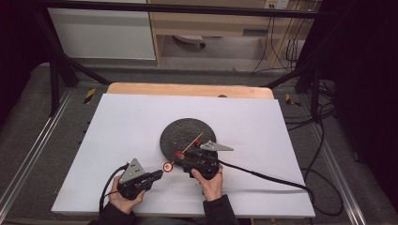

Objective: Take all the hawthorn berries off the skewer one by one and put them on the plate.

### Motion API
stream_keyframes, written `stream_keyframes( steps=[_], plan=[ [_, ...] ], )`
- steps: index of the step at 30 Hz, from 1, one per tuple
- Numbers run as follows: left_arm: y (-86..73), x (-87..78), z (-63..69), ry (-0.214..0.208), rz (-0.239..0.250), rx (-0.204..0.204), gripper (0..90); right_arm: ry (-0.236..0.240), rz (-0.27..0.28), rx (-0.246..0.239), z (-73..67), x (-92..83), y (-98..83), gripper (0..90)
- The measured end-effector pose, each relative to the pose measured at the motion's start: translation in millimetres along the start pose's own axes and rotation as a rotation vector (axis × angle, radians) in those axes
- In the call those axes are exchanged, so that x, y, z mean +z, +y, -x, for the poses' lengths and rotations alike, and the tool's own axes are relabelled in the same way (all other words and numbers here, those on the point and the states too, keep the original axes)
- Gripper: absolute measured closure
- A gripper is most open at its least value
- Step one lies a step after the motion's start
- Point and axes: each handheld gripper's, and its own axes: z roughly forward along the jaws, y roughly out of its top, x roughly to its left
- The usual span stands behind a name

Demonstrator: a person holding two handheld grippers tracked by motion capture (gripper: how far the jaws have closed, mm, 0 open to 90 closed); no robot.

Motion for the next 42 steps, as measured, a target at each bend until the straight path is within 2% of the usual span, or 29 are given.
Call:
stream_keyframes(
  steps=[10,17,24,42],
  plan=[
    [0.2,2.0,3.6,-0.009,-0.005,0.01,88.3,-0.002,-0.001,0.041,0.2,2.2,-2.4,58.8],
    [-0.1,3.2,3.5,-0.008,-0.003,0.008,88.3,0.004,-0.01,0.049,1.4,3.2,-2.7,59.3],
    [0.5,1.5,3.3,-0.005,0.004,0.012,88.3,-0.006,0.011,0.05,1.2,1.0,1.7,59.5],
    [1.6,-1.6,2.0,-0.005,0.025,0.011,88.3,-0.019,0.047,0.037,9.5,-11.8,26.3,59.7]
  ],
)
